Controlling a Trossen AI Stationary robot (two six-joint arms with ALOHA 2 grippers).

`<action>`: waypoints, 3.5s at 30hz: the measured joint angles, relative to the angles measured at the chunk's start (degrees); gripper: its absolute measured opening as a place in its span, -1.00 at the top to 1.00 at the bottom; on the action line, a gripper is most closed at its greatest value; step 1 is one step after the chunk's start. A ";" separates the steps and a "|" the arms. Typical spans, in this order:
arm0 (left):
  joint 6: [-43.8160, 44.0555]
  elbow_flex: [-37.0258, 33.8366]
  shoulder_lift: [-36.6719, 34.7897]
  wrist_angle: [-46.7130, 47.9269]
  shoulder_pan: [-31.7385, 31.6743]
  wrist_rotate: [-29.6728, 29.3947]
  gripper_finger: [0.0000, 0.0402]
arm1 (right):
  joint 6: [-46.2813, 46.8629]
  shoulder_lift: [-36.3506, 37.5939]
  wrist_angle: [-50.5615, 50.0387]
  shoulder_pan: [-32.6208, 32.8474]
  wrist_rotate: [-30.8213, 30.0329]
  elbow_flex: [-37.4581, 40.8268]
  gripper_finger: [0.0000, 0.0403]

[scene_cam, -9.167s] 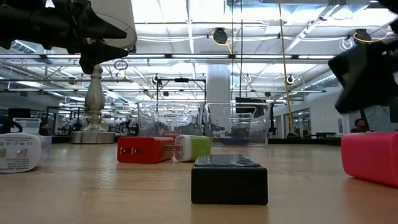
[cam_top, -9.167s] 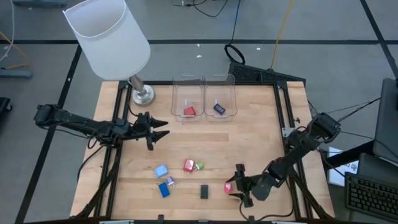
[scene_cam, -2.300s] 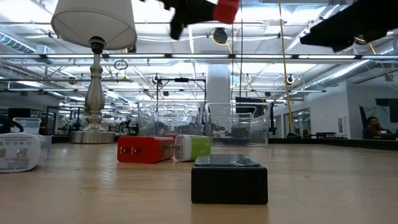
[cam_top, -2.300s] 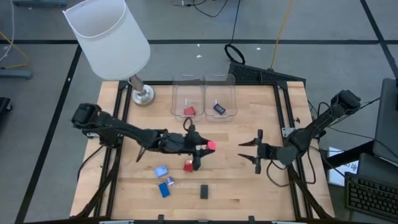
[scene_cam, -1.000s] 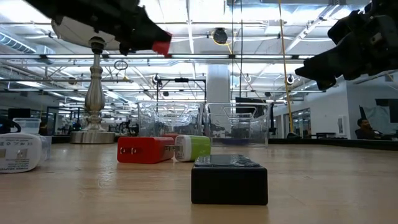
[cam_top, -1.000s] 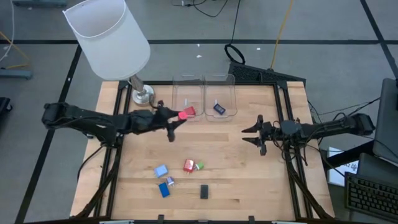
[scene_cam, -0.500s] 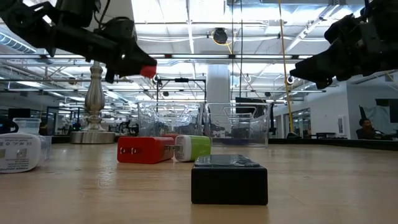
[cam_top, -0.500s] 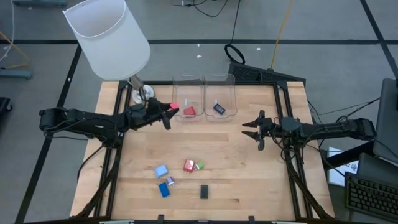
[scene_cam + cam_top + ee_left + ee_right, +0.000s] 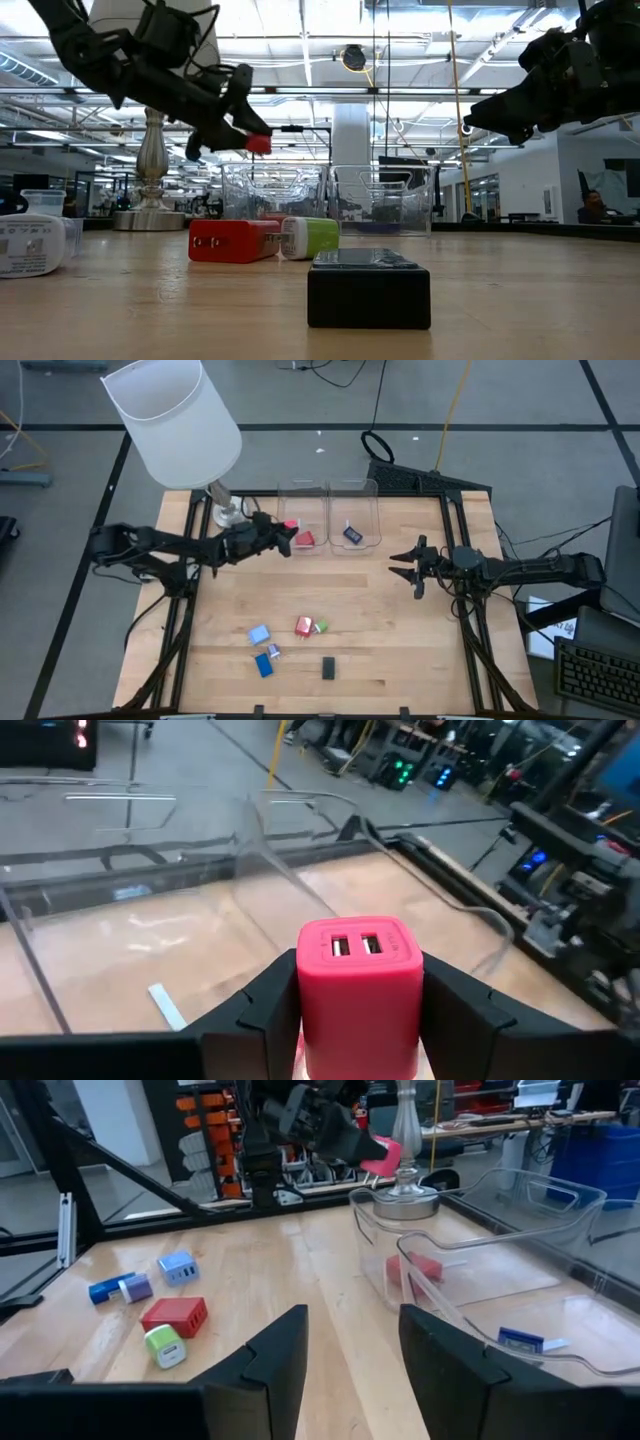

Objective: Pick & Place Office items
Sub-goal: Put the pink charger adapter into the left transparent bin, then put the blue timer into the right transparent bin

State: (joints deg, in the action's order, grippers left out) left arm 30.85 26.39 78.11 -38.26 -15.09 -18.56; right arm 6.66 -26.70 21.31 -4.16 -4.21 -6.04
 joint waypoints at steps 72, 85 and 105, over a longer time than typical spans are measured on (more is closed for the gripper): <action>-0.25 1.22 2.90 11.48 0.44 -6.89 0.43 | 0.16 0.00 1.15 0.02 -0.17 1.81 0.29; -5.09 1.18 0.65 0.07 0.41 5.17 0.53 | 0.32 0.01 1.12 0.02 -0.17 1.88 0.29; -9.83 1.20 -14.87 2.15 18.69 7.46 0.54 | 3.83 0.00 1.10 0.02 0.01 1.92 0.29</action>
State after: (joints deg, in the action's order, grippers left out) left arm 21.03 27.59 63.24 -36.11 3.60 -11.11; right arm 10.48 -26.70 22.40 -4.14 -4.20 -4.12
